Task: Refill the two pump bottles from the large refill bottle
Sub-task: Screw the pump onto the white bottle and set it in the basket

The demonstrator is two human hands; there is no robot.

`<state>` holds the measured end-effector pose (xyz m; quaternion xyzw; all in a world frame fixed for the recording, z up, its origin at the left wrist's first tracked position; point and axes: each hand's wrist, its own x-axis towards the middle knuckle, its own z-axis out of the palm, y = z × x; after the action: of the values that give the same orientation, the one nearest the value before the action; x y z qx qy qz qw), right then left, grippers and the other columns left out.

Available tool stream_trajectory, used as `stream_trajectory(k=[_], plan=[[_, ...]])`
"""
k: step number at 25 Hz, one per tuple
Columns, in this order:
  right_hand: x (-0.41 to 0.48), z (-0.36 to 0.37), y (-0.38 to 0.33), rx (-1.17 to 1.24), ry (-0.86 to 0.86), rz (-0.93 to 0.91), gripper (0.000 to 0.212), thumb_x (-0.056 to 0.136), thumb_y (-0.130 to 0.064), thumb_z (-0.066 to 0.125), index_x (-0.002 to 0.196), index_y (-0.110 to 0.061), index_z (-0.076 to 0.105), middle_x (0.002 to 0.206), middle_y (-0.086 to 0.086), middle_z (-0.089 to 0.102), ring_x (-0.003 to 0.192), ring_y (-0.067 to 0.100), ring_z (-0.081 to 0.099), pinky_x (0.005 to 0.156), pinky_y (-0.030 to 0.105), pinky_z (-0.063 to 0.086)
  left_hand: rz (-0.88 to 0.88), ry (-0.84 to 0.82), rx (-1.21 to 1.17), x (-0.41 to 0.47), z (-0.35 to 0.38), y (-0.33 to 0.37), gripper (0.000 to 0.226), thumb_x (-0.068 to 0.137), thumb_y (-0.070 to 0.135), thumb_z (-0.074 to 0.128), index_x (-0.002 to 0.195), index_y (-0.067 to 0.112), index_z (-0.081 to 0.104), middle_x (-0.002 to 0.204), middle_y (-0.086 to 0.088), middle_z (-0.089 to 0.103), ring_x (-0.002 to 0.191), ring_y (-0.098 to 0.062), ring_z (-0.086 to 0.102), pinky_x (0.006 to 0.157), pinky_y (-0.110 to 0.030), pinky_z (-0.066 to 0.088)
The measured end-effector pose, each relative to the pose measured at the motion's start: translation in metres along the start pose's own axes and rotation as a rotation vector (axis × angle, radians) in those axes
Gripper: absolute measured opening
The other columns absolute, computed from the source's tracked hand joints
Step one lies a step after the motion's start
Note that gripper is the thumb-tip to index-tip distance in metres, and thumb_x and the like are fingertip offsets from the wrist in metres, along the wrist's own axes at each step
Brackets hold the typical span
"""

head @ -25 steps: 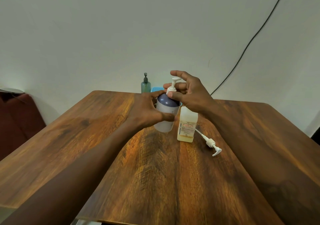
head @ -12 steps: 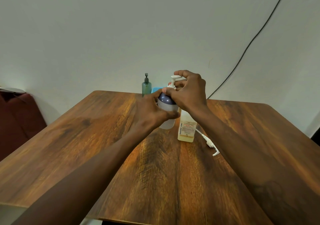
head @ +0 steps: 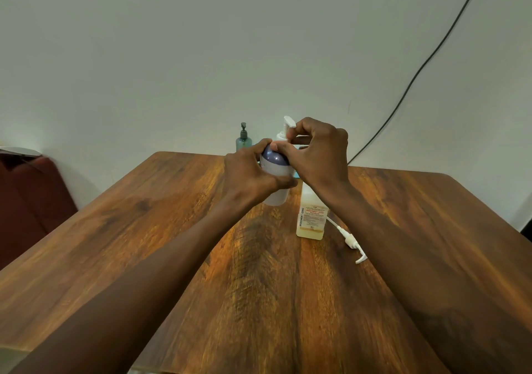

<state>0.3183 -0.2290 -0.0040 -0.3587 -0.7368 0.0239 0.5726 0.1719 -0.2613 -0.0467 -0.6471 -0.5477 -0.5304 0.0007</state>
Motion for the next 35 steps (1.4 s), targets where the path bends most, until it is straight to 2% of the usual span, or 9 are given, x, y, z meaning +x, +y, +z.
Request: stream_trajectory(k=[7, 11, 15, 18, 21, 24, 27, 31, 35], plan=[[0.005, 0.003, 0.019, -0.033, -0.099, -0.077, 0.021, 0.082, -0.032, 0.084, 0.087, -0.013, 0.074, 0.085, -0.004, 0.076, 0.077, 0.008, 0.074, 0.073, 0.031, 0.063, -0.017, -0.046, -0.021, 0.005, 0.010, -0.012, 0.071, 0.057, 0.048, 0.092, 0.119, 0.023, 0.069, 0.104, 0.008, 0.072, 0.084, -0.011, 0.068, 0.073, -0.027, 0.061], [0.030, 0.004, 0.029, 0.054, -0.143, 0.012, 0.037, 0.075, -0.041, 0.089, 0.095, -0.013, 0.074, 0.087, -0.004, 0.075, 0.074, 0.003, 0.072, 0.072, 0.015, 0.060, 0.030, -0.040, -0.032, 0.025, 0.013, -0.022, 0.078, 0.057, 0.055, 0.089, 0.125, 0.025, 0.067, 0.113, 0.006, 0.073, 0.089, -0.010, 0.068, 0.077, -0.017, 0.057], [0.074, 0.014, 0.055, 0.094, -0.312, 0.056, 0.043, 0.076, -0.043, 0.088, 0.105, -0.014, 0.076, 0.094, -0.004, 0.076, 0.077, -0.004, 0.070, 0.072, 0.005, 0.053, 0.031, -0.070, -0.041, 0.067, 0.023, -0.038, 0.077, 0.058, 0.049, 0.093, 0.126, 0.022, 0.067, 0.120, 0.004, 0.072, 0.091, -0.010, 0.068, 0.079, -0.008, 0.054], [0.099, 0.033, 0.077, 0.079, -0.369, 0.009, 0.043, 0.077, -0.038, 0.089, 0.110, -0.013, 0.077, 0.103, -0.001, 0.078, 0.084, 0.002, 0.072, 0.075, 0.006, 0.054, 0.005, -0.083, -0.031, 0.099, 0.040, -0.058, 0.078, 0.057, 0.052, 0.091, 0.125, 0.022, 0.067, 0.115, 0.006, 0.073, 0.090, -0.011, 0.069, 0.083, -0.021, 0.060], [0.123, 0.057, 0.103, 0.068, -0.340, 0.016, 0.039, 0.075, -0.032, 0.090, 0.108, -0.013, 0.080, 0.100, 0.000, 0.079, 0.083, 0.002, 0.073, 0.074, 0.007, 0.054, -0.003, -0.086, -0.009, 0.132, 0.059, -0.081, 0.081, 0.054, 0.056, 0.090, 0.125, 0.023, 0.067, 0.112, 0.008, 0.073, 0.092, -0.012, 0.069, 0.085, -0.031, 0.061], [0.143, 0.085, 0.133, 0.051, -0.289, 0.042, 0.038, 0.075, -0.030, 0.090, 0.107, -0.013, 0.080, 0.099, 0.000, 0.079, 0.083, 0.004, 0.074, 0.074, 0.009, 0.055, -0.010, -0.107, 0.047, 0.162, 0.077, -0.100, 0.082, 0.053, 0.062, 0.087, 0.124, 0.027, 0.067, 0.110, 0.010, 0.072, 0.092, -0.010, 0.066, 0.086, -0.029, 0.059], [0.151, 0.117, 0.164, 0.015, -0.277, 0.059, 0.039, 0.075, -0.033, 0.089, 0.107, -0.014, 0.080, 0.098, -0.001, 0.080, 0.084, 0.005, 0.074, 0.078, 0.018, 0.060, -0.056, -0.144, 0.151, 0.184, 0.094, -0.123, 0.084, 0.046, 0.070, 0.081, 0.119, 0.031, 0.069, 0.106, 0.011, 0.073, 0.090, -0.009, 0.065, 0.083, -0.029, 0.058], [0.152, 0.156, 0.193, 0.030, -0.306, 0.082, 0.036, 0.072, -0.034, 0.089, 0.102, -0.016, 0.081, 0.093, -0.004, 0.080, 0.081, 0.004, 0.074, 0.078, 0.027, 0.062, -0.103, -0.139, 0.167, 0.194, 0.115, -0.160, 0.074, 0.042, 0.064, 0.083, 0.107, 0.031, 0.072, 0.093, 0.014, 0.072, 0.085, -0.010, 0.066, 0.080, -0.034, 0.059], [0.149, 0.184, 0.217, 0.009, -0.357, 0.095, 0.038, 0.071, -0.036, 0.089, 0.103, -0.016, 0.081, 0.093, -0.003, 0.079, 0.081, 0.004, 0.074, 0.079, 0.030, 0.063, -0.152, -0.105, 0.142, 0.187, 0.134, -0.192, 0.077, 0.042, 0.063, 0.083, 0.109, 0.027, 0.073, 0.094, 0.012, 0.074, 0.084, -0.011, 0.067, 0.082, -0.036, 0.058]])
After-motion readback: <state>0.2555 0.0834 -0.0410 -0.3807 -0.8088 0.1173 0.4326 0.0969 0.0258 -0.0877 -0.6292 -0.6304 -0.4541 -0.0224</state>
